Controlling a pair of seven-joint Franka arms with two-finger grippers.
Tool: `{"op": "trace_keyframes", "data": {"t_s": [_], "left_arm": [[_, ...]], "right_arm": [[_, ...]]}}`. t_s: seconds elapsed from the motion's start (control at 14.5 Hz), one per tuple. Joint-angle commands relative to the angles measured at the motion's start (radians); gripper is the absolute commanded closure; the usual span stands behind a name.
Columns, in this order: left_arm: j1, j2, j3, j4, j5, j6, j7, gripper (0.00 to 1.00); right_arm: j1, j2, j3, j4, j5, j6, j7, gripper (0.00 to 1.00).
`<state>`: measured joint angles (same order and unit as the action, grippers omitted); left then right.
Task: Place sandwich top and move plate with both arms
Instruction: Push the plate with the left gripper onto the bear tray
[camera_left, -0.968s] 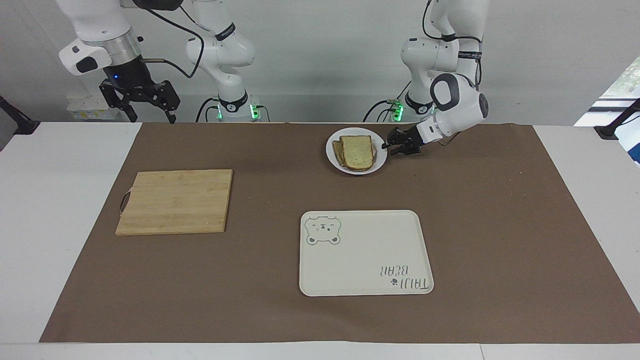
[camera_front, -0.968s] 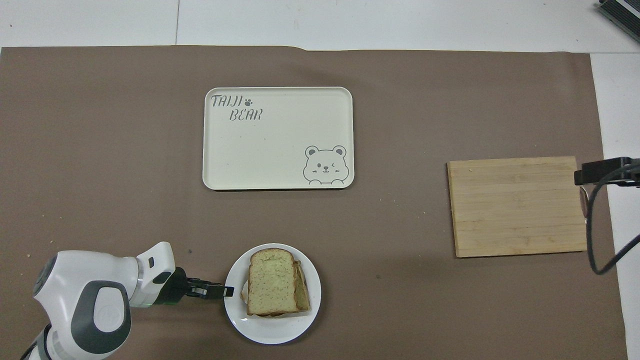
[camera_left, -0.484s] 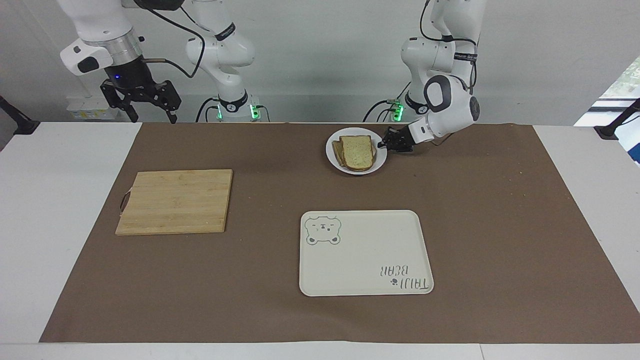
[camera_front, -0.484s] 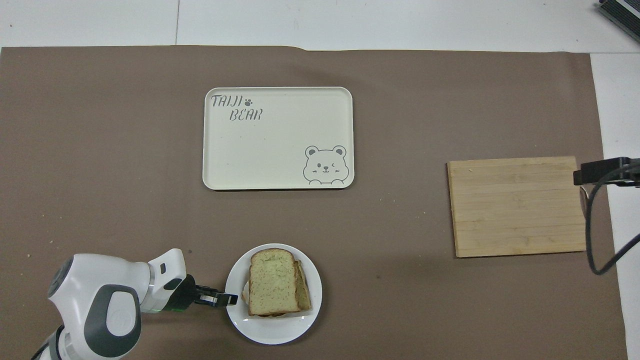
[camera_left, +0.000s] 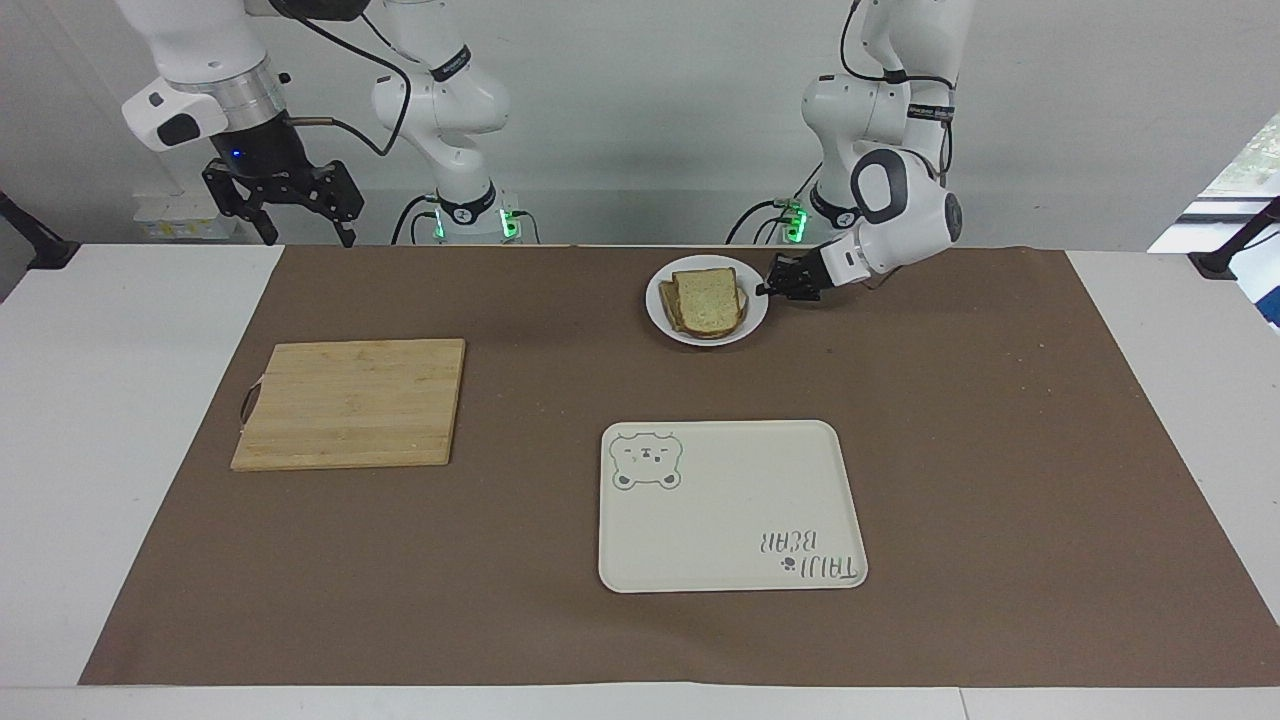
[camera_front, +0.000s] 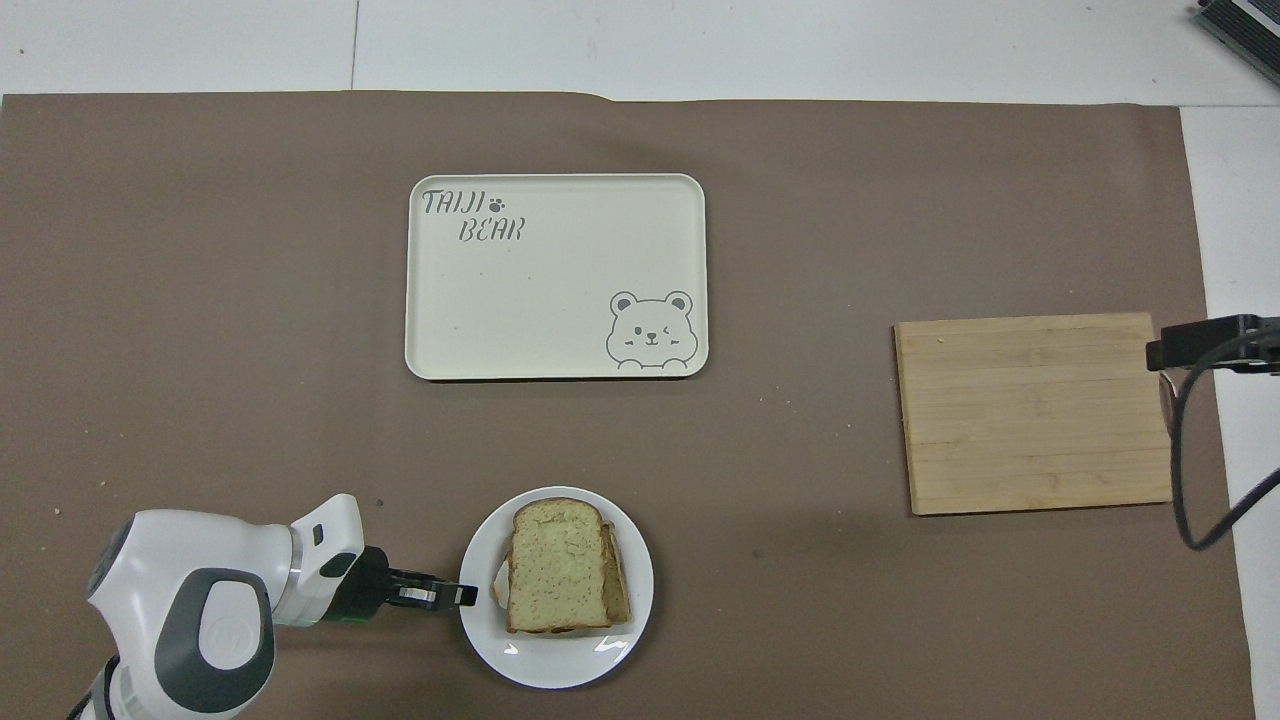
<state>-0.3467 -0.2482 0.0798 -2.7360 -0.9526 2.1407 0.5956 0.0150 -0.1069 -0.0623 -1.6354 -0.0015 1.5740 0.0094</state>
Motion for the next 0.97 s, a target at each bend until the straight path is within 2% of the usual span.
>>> {"op": "trace_keyframes", "data": {"t_s": [0.0,0.14,0.35,0.62,0.76,0.9], "left_arm": [[0.081,0.033,0.008,0.085,-0.015,-0.101,0.015,1.0],[0.176,0.094,0.008,0.203,-0.015,-0.237,0.019,1.0],[0.219,0.223,0.008,0.405,-0.018,-0.297,0.02,1.0],[0.224,0.357,0.008,0.623,-0.129,-0.271,0.004,1.0],[0.213,0.424,0.003,0.723,-0.164,-0.19,-0.008,1.0],[0.215,0.48,-0.003,0.791,-0.161,-0.16,-0.057,1.0]], "right_arm": [[0.068,-0.014,-0.065,-0.008,-0.005,-0.008,0.011,0.0],[0.046,-0.013,-0.062,-0.008,-0.005,-0.009,0.006,0.0],[0.014,-0.014,-0.036,-0.008,-0.002,-0.009,0.003,0.0],[0.023,-0.014,-0.036,-0.008,-0.002,-0.009,0.003,0.0],[0.026,-0.014,-0.036,-0.008,-0.002,-0.009,0.003,0.0],[0.025,-0.014,-0.036,-0.008,0.0,-0.009,0.003,0.0]]}}
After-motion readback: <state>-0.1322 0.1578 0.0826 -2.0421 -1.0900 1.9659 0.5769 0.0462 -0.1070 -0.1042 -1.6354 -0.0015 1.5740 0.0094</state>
